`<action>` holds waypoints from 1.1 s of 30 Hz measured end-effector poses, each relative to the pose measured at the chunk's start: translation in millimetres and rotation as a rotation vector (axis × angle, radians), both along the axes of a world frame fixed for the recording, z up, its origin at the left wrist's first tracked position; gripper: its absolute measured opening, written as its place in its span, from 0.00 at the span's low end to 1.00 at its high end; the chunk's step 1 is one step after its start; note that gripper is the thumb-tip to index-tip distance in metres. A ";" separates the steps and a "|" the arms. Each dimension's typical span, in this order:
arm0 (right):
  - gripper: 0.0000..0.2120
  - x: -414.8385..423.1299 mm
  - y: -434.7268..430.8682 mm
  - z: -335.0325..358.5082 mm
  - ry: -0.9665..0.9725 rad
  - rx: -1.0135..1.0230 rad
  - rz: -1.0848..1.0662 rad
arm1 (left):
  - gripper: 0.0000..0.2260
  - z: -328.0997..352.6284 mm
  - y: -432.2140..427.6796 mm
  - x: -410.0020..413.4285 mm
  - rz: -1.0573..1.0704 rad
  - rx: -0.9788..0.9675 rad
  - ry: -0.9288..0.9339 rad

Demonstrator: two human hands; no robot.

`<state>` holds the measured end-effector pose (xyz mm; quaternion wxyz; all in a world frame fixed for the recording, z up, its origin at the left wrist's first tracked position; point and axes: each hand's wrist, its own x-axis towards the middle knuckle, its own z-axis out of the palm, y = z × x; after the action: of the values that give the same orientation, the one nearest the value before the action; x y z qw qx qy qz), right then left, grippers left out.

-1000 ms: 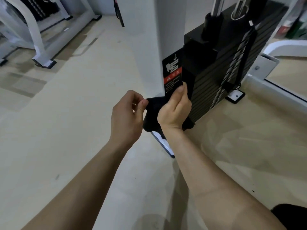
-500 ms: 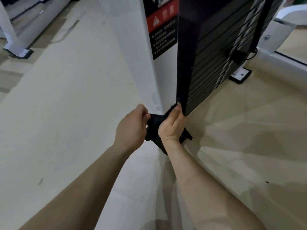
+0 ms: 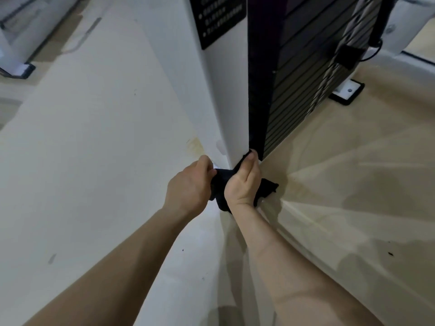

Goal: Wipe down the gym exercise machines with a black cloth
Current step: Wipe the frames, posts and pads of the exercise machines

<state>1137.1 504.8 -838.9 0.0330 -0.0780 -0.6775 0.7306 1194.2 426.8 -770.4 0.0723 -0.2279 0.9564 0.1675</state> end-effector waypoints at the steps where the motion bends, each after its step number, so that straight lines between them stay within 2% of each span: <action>1: 0.24 0.3 -0.6 12.3 0.019 -0.019 -0.004 | 0.07 9.9 -1.9 -1.2 0.009 0.017 0.038; 3: 0.23 -0.1 0.2 26.5 0.046 -0.045 0.016 | 0.07 24.6 -6.3 -3.6 0.040 0.070 0.103; 5: 0.26 1.3 3.6 24.9 0.062 0.013 0.048 | 0.07 28.5 -8.3 -2.3 0.047 0.082 0.113; 10: 0.27 4.4 7.9 -8.1 0.022 0.168 0.075 | 0.08 4.5 -3.9 4.6 0.062 0.022 -0.026; 13: 0.25 7.3 14.3 -25.1 0.002 0.225 0.110 | 0.08 -10.3 -0.1 6.4 0.070 0.011 -0.083; 19: 0.25 5.8 20.7 -17.6 -0.079 0.195 0.182 | 0.08 -9.7 4.0 7.6 0.097 0.053 -0.089; 24: 0.19 11.1 16.5 64.1 -0.026 0.131 0.107 | 0.07 48.0 4.2 12.8 0.085 0.134 0.039; 29: 0.25 10.5 8.8 175.6 -0.014 0.106 0.068 | 0.06 151.6 -5.0 28.4 0.125 0.292 0.202; 33: 0.16 10.2 17.5 268.3 0.025 0.192 0.045 | 0.07 252.0 -4.2 37.3 0.140 0.368 0.228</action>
<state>1147.3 522.3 -570.6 0.0324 -0.0500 -0.7454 0.6640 1231.5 422.6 -518.4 -0.0077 -0.2561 0.8937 0.3682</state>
